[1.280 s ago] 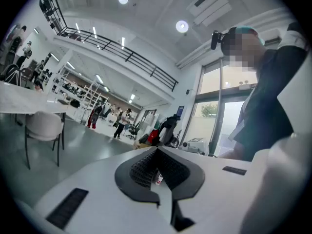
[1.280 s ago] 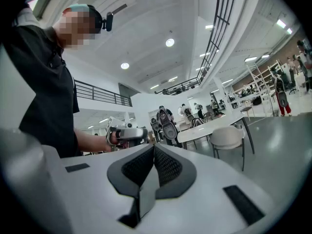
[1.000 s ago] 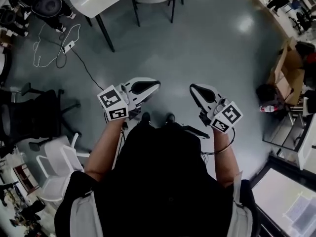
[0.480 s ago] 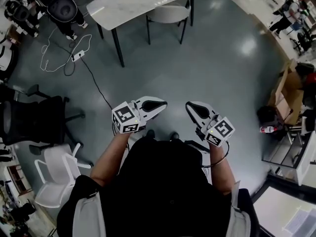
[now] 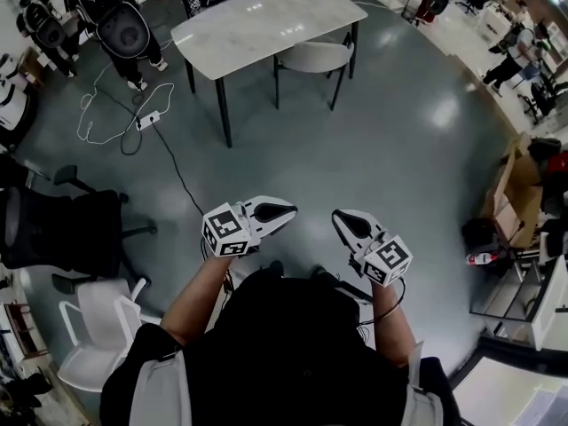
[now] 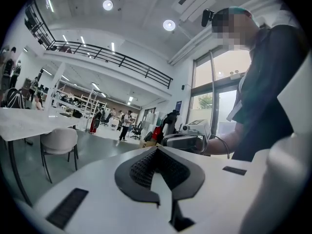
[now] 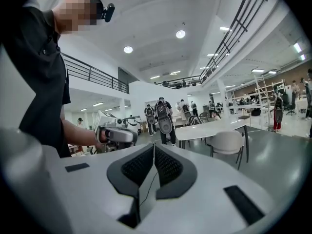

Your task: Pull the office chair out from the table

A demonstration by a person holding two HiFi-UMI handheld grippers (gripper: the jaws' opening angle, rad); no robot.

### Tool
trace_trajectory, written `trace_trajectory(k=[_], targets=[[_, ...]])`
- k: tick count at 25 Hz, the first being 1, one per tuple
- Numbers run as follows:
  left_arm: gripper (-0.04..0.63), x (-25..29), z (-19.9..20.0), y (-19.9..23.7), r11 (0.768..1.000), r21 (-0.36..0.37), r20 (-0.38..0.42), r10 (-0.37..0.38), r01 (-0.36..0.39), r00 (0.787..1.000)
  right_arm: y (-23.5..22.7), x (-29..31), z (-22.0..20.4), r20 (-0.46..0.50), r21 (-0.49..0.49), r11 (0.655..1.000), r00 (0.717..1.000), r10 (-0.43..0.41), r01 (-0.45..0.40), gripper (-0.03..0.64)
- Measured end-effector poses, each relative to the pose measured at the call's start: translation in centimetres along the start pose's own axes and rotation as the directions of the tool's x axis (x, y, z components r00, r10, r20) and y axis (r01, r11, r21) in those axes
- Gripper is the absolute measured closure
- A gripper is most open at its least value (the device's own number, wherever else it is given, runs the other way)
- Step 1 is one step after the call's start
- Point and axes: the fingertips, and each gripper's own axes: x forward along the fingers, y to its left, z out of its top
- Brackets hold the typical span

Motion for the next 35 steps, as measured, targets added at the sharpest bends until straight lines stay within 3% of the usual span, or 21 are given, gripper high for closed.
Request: trace_trajectory(k=[10,17,25,35], targets=[[0.584,-0.9,-1.2,2.7,0.999,-0.049,-0.012,-0.017,0.016,1.000,-0.5,2.3,-1.0,-0.047,0.033,0.999,0.999,0.004,-0.003,0.595],[0.584,-0.6,-1.3,7.0,0.996,-0.077,-0.029,0.033,-0.035,0.999,-3.9,6.9,-0.6,-0.054,0.018,0.997,0.996,0.070,-0.069,0.595],[0.584,5.3,2.1,14.5,0.989,-0.106,-0.018,0.097,-0.099,0.995,-12.7,10.0,2.8,-0.036,-0.025,0.989,0.989,0.146,-0.147,0.595],[0.584,12.7,7.2,22.2,0.980,-0.075,-0.020,0.186,-0.187,0.982,-23.2,10.6,6.3,-0.016,-0.049,0.973,0.974,0.227,-0.227,0.595]])
